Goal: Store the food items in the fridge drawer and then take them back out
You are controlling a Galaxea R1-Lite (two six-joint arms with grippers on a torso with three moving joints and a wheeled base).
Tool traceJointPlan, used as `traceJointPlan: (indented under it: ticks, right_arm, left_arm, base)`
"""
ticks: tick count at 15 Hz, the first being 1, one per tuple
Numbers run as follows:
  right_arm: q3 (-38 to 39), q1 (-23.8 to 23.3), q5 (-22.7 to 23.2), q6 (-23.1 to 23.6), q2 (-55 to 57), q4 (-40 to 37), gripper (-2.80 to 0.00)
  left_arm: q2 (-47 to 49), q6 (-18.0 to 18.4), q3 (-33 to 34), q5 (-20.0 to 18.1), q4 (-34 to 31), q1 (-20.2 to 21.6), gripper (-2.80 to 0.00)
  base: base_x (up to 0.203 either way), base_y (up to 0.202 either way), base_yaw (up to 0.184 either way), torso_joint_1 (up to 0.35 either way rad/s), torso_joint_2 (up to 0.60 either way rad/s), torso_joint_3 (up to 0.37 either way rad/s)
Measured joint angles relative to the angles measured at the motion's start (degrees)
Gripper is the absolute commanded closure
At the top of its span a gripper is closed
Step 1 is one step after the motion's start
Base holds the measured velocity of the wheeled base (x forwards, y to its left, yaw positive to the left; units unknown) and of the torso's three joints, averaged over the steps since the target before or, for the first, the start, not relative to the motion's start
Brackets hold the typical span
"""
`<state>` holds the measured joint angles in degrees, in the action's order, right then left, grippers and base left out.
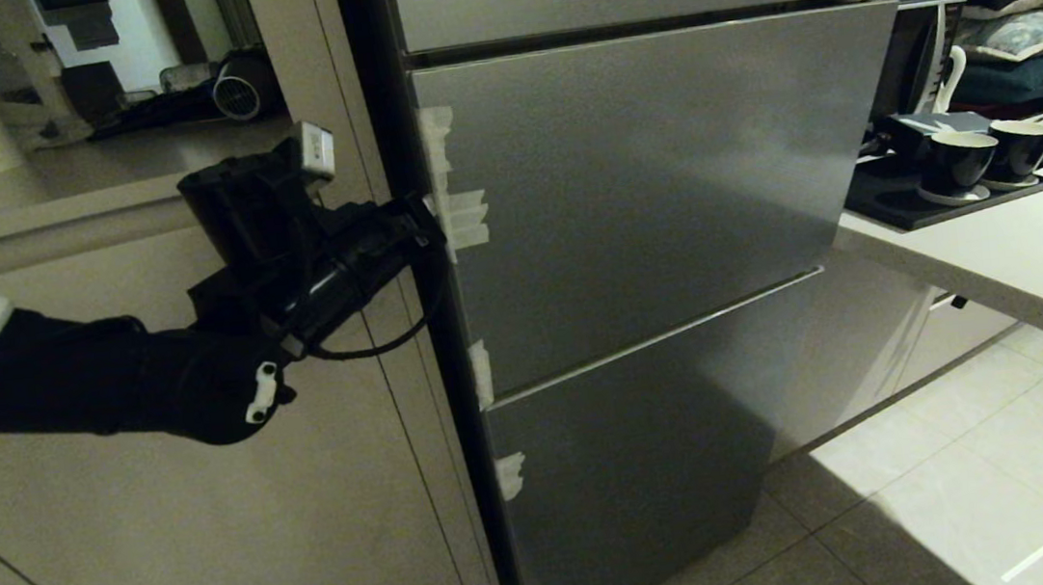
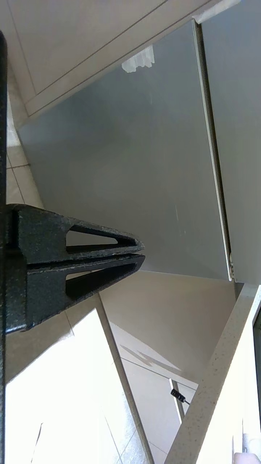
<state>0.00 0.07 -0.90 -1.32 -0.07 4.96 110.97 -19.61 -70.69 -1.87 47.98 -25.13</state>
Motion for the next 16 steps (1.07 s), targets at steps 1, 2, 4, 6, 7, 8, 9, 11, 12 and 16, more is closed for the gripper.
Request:
traceJointPlan:
  ticks: [1,2,4,6,7,8,9,11,12,16]
  right_arm:
    - [0.0,0.0,0.02,-0.01,0.0,-0.01,0.0]
    - [0.0,0.0,0.04,0.01,0.0,-0.01,0.0]
    - [0.0,0.0,0.02,0.0,0.0,-0.01,0.0]
    - [0.0,0.0,0.04,0.01,0.0,-0.01,0.0]
    - [0.0,0.0,0.02,0.02,0.0,-0.01,0.0]
    - [0.0,0.0,0.02,0.02,0.0,-0.01,0.0]
    - [0.0,0.0,0.02,0.0,0.0,-0.04,0.0]
    - [0.0,0.0,0.04,0.02,0.0,0.0,0.0]
    - [0.0,-0.01,0.0,-0.02,0.0,0.02,0.0]
    - [0.0,0.0,0.02,0.02,0.0,-0.01,0.0]
  left_arm:
    - [0.02,-0.11,0.02,-0.09,0.02,-0.21,0.0]
    - [0.02,-0.17,0.07,-0.1,0.02,-0.55,0.0]
    - [-0.06,-0.2,0.18,-0.06,0.0,-1.35,0.0]
    - [-0.23,-0.14,0.33,-0.02,-0.05,-2.19,0.0]
    - [-0.37,-0.09,0.53,0.05,-0.05,-2.53,0.0]
    - [-0.66,-0.09,0.93,0.07,0.0,-2.9,0.0]
    - [-1.09,-0.06,1.67,0.05,0.13,-3.2,0.0]
    - [-2.16,0.05,3.6,-0.41,-0.14,-4.22,0.0]
    - [-2.61,0.11,4.18,-0.24,-0.09,-4.52,0.0]
    - [-3.76,1.62,6.23,0.19,0.28,-5.58,0.0]
  base:
    - [0.0,0.0,0.0,0.0,0.0,0.0]
    - [0.0,0.0,0.0,0.0,0.0,0.0]
    - [0.0,0.0,0.0,0.0,0.0,0.0]
    - [0.0,0.0,0.0,0.0,0.0,0.0]
    - [0.0,0.0,0.0,0.0,0.0,0.0]
    - [0.0,0.0,0.0,0.0,0.0,0.0]
    - [0.0,0.0,0.0,0.0,0.0,0.0]
    - [0.0,0.0,0.0,0.0,0.0,0.0]
    - [0.0,0.0,0.0,0.0,0.0,0.0]
    - [0.0,0.0,0.0,0.0,0.0,0.0]
